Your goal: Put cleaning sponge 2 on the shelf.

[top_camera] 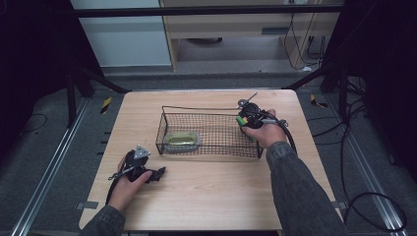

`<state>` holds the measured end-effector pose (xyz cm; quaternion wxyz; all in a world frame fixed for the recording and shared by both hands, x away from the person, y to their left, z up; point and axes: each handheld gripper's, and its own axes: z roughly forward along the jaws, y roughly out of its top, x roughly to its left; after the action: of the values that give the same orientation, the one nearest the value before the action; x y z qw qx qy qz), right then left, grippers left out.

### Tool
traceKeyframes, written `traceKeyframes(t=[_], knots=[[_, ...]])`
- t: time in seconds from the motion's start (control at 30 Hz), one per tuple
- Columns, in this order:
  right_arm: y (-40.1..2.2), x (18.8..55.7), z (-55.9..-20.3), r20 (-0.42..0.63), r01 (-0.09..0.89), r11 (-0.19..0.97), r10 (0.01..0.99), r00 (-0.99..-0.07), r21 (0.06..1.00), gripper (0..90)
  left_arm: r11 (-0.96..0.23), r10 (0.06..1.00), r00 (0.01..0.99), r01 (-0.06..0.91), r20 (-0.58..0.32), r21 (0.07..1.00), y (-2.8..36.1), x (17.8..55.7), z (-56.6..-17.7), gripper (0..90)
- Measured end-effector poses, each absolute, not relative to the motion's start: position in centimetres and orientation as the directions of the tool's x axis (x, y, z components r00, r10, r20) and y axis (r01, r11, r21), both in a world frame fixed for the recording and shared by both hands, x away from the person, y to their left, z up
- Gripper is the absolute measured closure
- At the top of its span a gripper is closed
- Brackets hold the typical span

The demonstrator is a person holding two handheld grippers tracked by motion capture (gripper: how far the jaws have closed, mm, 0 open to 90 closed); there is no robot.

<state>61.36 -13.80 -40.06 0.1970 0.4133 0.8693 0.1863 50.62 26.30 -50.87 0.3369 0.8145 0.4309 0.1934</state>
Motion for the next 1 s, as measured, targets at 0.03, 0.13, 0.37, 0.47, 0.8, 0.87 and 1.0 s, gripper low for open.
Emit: traceKeyframes(t=[0.03, 0.13, 0.37, 0.47, 0.8, 0.87, 1.0], knots=[[-13.8, 61.3, -40.0, -0.189, 0.643, 0.590, 0.791, -0.582, 0.489, 53.9, -0.401, 0.833, 0.553, 0.572, 0.024, 0.716, 26.3, 50.6, -50.9, 0.0], [-13.7, 61.0, -39.7, -0.187, 0.638, 0.592, 0.788, -0.587, 0.493, 55.5, -0.399, 0.833, 0.553, 0.573, 0.021, 0.716, 26.3, 50.6, -50.9, 0.0], [-13.0, 60.3, -39.7, -0.175, 0.624, 0.607, 0.771, -0.612, 0.492, 57.1, -0.399, 0.833, 0.553, 0.574, 0.021, 0.716, 26.3, 50.6, -50.9, 0.0], [-12.8, 60.2, -39.8, -0.164, 0.623, 0.608, 0.768, -0.619, 0.492, 57.2, -0.398, 0.833, 0.553, 0.573, 0.021, 0.716, 26.3, 50.6, -50.9, 0.0], [-12.2, 60.0, -40.3, -0.141, 0.630, 0.609, 0.764, -0.630, 0.482, 56.1, -0.398, 0.833, 0.552, 0.574, 0.021, 0.716, 26.3, 50.6, -50.9, 0.0], [-12.1, 60.0, -40.3, -0.139, 0.634, 0.607, 0.766, -0.628, 0.480, 55.3, -0.398, 0.833, 0.552, 0.574, 0.021, 0.716, 26.3, 50.6, -50.9, 0.0], [-12.0, 59.9, -40.4, -0.130, 0.636, 0.608, 0.764, -0.632, 0.476, 53.1, -0.398, 0.833, 0.552, 0.573, 0.021, 0.716, 26.3, 50.6, -50.9, 0.0]])
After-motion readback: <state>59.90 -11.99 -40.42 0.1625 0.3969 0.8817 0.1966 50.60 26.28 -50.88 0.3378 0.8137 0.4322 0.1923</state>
